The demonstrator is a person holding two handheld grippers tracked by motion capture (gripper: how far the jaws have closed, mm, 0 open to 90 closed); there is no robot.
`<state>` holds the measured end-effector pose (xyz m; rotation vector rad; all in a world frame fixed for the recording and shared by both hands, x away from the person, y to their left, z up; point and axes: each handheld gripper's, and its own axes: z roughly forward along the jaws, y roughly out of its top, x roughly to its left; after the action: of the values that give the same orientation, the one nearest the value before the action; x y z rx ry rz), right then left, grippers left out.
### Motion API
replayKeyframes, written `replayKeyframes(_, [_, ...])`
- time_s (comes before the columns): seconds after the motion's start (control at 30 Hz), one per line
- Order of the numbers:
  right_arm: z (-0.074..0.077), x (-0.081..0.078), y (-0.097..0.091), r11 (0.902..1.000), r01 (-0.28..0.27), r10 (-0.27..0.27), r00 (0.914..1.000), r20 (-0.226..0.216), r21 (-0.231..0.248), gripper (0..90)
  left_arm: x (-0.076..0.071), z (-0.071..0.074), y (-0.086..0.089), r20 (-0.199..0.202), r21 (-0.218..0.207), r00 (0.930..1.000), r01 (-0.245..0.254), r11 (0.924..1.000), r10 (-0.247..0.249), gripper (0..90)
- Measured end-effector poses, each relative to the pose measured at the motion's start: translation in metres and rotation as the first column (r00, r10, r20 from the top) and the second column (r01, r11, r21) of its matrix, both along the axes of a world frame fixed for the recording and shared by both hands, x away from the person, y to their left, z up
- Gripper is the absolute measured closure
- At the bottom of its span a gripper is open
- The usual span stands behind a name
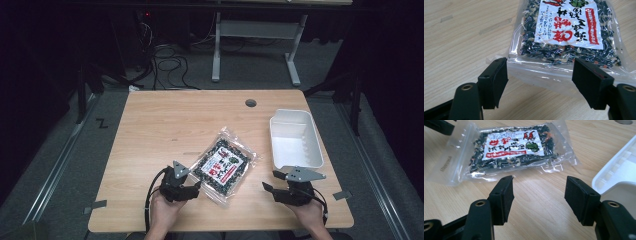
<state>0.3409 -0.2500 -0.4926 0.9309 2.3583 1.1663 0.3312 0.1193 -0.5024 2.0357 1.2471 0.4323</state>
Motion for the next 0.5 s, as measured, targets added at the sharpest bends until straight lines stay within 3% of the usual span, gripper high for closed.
replayKeyframes(0.23, [-0.002, 0.001, 0.002, 0.9999, -0.013, 0.013, 0.9998, -0.014, 0.002, 38.6, 0.002, 0.004, -0.005, -0.004, -0.013, 1.0000, 0.008, 0.9999, -0.008, 27.6])
replayKeyframes(0.43, [-0.006, 0.003, 0.003, 0.9998, -0.011, 0.011, 0.9998, -0.016, -0.018, 38.0, 0.016, 0.006, -0.014, -0.049, 0.006, 0.9988, 0.004, 1.0000, -0.004, 24.0])
replayKeyframes(0.5, [-0.004, 0.002, 0.001, 0.9999, -0.011, 0.011, 0.9999, 0.004, -0.011, 37.9, 0.025, 0.004, -0.022, -0.062, 0.004, 0.9979, 0.018, 0.9998, -0.018, 23.2])
